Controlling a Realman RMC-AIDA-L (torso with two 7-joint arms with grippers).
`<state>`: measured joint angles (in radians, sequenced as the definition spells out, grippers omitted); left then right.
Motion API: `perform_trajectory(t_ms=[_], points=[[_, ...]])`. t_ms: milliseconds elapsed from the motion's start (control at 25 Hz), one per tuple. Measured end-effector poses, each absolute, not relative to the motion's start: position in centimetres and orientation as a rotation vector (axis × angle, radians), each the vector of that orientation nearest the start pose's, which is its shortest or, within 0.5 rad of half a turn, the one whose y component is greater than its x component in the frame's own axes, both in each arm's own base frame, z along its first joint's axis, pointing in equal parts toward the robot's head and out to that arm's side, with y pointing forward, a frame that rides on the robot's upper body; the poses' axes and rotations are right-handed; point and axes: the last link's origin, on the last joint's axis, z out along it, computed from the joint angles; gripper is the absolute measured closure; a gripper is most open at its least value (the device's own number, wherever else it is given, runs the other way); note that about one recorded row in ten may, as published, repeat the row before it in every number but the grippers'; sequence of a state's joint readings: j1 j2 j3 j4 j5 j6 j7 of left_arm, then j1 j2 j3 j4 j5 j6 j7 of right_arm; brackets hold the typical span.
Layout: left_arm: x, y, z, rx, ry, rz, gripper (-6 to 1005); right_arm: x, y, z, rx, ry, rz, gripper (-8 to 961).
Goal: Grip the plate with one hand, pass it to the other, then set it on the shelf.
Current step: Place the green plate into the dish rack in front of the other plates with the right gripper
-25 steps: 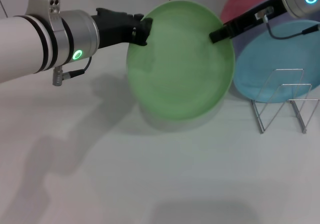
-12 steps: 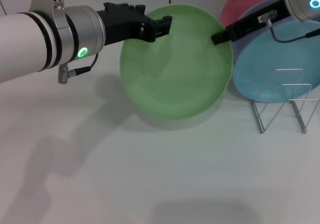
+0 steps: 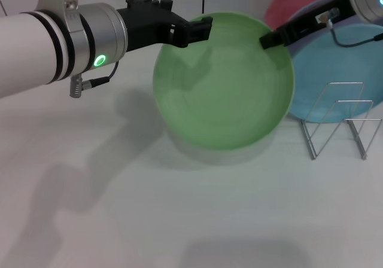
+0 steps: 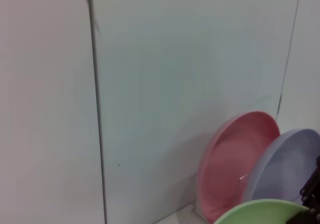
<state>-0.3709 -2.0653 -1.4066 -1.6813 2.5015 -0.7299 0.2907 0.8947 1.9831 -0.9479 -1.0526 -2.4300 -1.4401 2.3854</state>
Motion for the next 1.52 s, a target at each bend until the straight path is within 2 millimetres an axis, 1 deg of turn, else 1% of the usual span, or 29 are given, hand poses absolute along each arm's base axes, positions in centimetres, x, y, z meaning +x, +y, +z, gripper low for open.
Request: perform_trajectory(t_ms=[80,160,200,240,280,360,400,440,480,520,560,600,640,680,720,760,800,840,880,920,960,1080,1200,1400,1440,1520], points=[[-8.4,36.6,0.4,-2.26,-0.593,-0.439,218,13.4,44.2,6.7,-2.543,0.884,0.032,905],[-8.6,36.7,0.7,-2.245,-0.569,-0.445,217,13.4,44.2,7.5,-2.527,0.817,0.013,906],[-8.9,36.8,1.2,-2.192,-0.503,-0.479,217,13.4,44.1,7.9,-2.519,0.785,0.006,907],[-9.4,36.9,1.9,-2.122,-0.454,-0.528,217,13.2,44.0,8.7,-2.503,0.729,-0.004,908],[-9.4,36.9,1.9,-2.122,-0.454,-0.528,217,13.2,44.0,8.7,-2.503,0.729,-0.004,908],[-10.3,36.9,2.9,-2.014,-0.425,-0.593,218,13.0,43.8,9.7,-2.485,0.661,-0.012,908],[-10.6,36.9,3.2,-1.988,-0.423,-0.605,218,12.8,43.7,10.2,-2.479,0.624,-0.014,906],[-11.9,36.8,3.8,-1.899,-0.419,-0.645,218,12.3,43.3,11.2,-2.465,0.528,-0.022,905],[-11.9,36.8,3.8,-1.899,-0.419,-0.645,219,12.1,43.2,11.7,-2.456,0.479,-0.026,904],[-12.7,36.8,3.8,-1.86,-0.421,-0.659,221,11.9,43.0,12.1,-2.451,0.437,-0.034,902],[-13.1,36.8,3.8,-1.841,-0.421,-0.667,222,11.9,43.0,12.1,-2.451,0.437,-0.034,901],[-13.8,36.7,3.6,-1.82,-0.43,-0.669,223,11.6,42.8,12.4,-2.447,0.383,-0.043,900],[-14.3,36.7,3.4,-1.8,-0.432,-0.675,225,11.0,42.3,12.9,-2.448,0.276,-0.068,899],[-14.9,36.5,3.0,-1.782,-0.432,-0.68,226,11.0,42.3,12.9,-2.448,0.276,-0.068,897],[-15.7,36.3,2.3,-1.761,-0.43,-0.685,226,10.8,42.0,13.1,-2.449,0.223,-0.082,896],[-15.7,36.3,2.3,-1.761,-0.43,-0.685,226,10.6,41.6,13.3,-2.448,0.165,-0.096,895],[-16.1,36.2,2.0,-1.754,-0.434,-0.688,226,10.4,41.2,13.6,-2.446,0.118,-0.104,893],[-16.7,36.1,1.5,-1.74,-0.453,-0.7,225,10.1,40.3,14.1,-2.432,0.027,-0.116,892],[-16.7,36.1,1.5,-1.74,-0.453,-0.7,225,10.1,40.3,14.1,-2.432,0.027,-0.116,891],[-17.3,36.1,1.0,-1.733,-0.475,-0.709,225,9.9,39.4,14.4,-2.42,-0.044,-0.133,889],[-17.3,36.1,1.0,-1.733,-0.475,-0.709,225,9.9,39.4,14.4,-2.42,-0.044,-0.133,888],[-18.0,36.1,0.4,-1.729,-0.495,-0.714,225,9.8,38.3,14.8,-2.396,-0.143,-0.171,884],[-18.3,36.1,-0.2,-1.73,-0.508,-0.72,224,10.0,37.5,15.1,-2.377,-0.203,-0.204,880],[-18.6,36.2,-1.1,-1.747,-0.534,-0.725,224,11.2,36.5,15.1,-2.364,-0.228,-0.247,874],[-18.6,36.2,-1.3,-1.753,-0.537,-0.725,224,11.4,36.0,15.2,-2.355,-0.241,-0.258,873],[-18.5,36.3,-1.3,-1.755,-0.537,-0.726,223,11.5,35.8,15.3,-2.35,-0.249,-0.265,870]])
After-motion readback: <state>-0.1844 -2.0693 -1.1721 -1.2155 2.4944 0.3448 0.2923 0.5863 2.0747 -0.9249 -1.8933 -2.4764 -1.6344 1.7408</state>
